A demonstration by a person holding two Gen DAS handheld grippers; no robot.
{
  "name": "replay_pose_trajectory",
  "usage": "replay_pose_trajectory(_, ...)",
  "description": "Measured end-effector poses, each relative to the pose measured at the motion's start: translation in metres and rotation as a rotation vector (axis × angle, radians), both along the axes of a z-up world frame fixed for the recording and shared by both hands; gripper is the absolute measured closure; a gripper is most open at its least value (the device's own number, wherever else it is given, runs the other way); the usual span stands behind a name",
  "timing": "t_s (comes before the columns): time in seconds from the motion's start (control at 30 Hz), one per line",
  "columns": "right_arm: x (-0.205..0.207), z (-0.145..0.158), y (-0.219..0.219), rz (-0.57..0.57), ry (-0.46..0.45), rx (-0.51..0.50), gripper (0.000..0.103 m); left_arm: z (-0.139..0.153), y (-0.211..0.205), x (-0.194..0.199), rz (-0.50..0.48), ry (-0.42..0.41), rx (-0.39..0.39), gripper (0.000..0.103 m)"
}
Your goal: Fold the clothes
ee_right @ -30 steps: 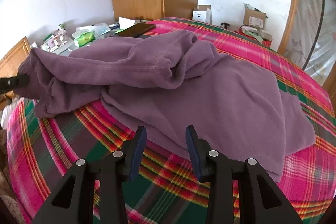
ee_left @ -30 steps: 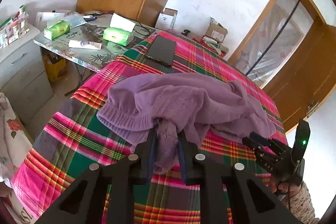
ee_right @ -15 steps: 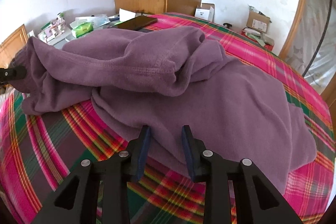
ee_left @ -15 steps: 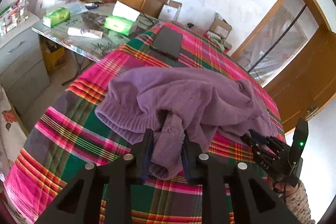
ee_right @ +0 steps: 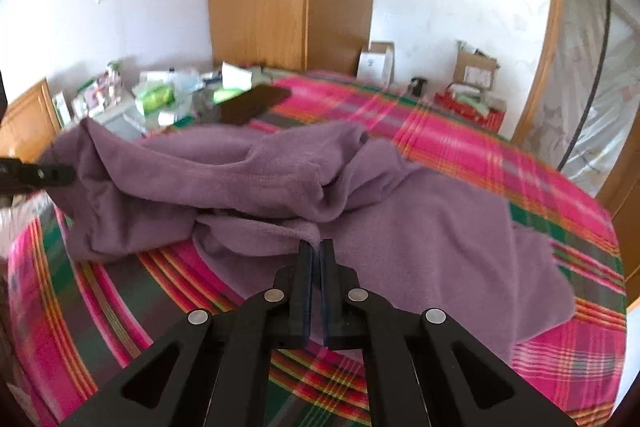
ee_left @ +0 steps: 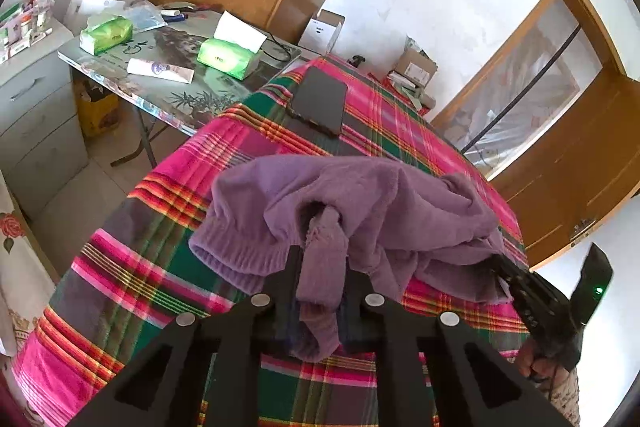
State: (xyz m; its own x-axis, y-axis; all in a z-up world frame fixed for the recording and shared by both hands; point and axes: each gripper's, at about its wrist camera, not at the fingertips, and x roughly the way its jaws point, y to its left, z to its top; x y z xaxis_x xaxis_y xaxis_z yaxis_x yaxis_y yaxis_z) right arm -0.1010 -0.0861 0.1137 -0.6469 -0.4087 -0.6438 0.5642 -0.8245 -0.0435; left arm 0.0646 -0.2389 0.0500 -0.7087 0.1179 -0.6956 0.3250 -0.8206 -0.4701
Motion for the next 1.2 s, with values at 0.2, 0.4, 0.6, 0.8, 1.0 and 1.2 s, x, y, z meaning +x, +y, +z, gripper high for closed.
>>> replay_pose_trajectory(0.2, 0.014, 0.028, 0.016, -0.032, 0.056, -0.053, 0.099, 0.017, -0.013, -0.001, 0.034, 0.047, -0.017, 0.090)
replay_pose_trajectory(0.4, 0.024, 0.052, 0.037, -0.080, 0.097, -0.102, 0.099, 0.028, -0.024, -0.005, 0.060, 0.079, -0.029, 0.091)
replay_pose_trajectory(0.6, 0.036, 0.066, 0.062, -0.130, 0.126, -0.130, 0.099, 0.031, -0.041, -0.010, 0.094, 0.085, -0.011, 0.091)
replay_pose_trajectory(0.8, 0.058, 0.076, 0.090, -0.170, 0.142, -0.158, 0.099, 0.027, -0.052, -0.014, 0.100, 0.059, 0.001, 0.091)
replay_pose_trajectory(1.0, 0.071, 0.057, 0.103, -0.191, 0.091, -0.128, 0.099, 0.007, -0.046, -0.010, 0.064, -0.007, 0.024, 0.089)
replay_pose_trajectory(1.2, 0.072, 0.035, 0.109, -0.230, 0.043, -0.125, 0.099, -0.008, -0.040, 0.006, 0.045, -0.054, 0.071, 0.067)
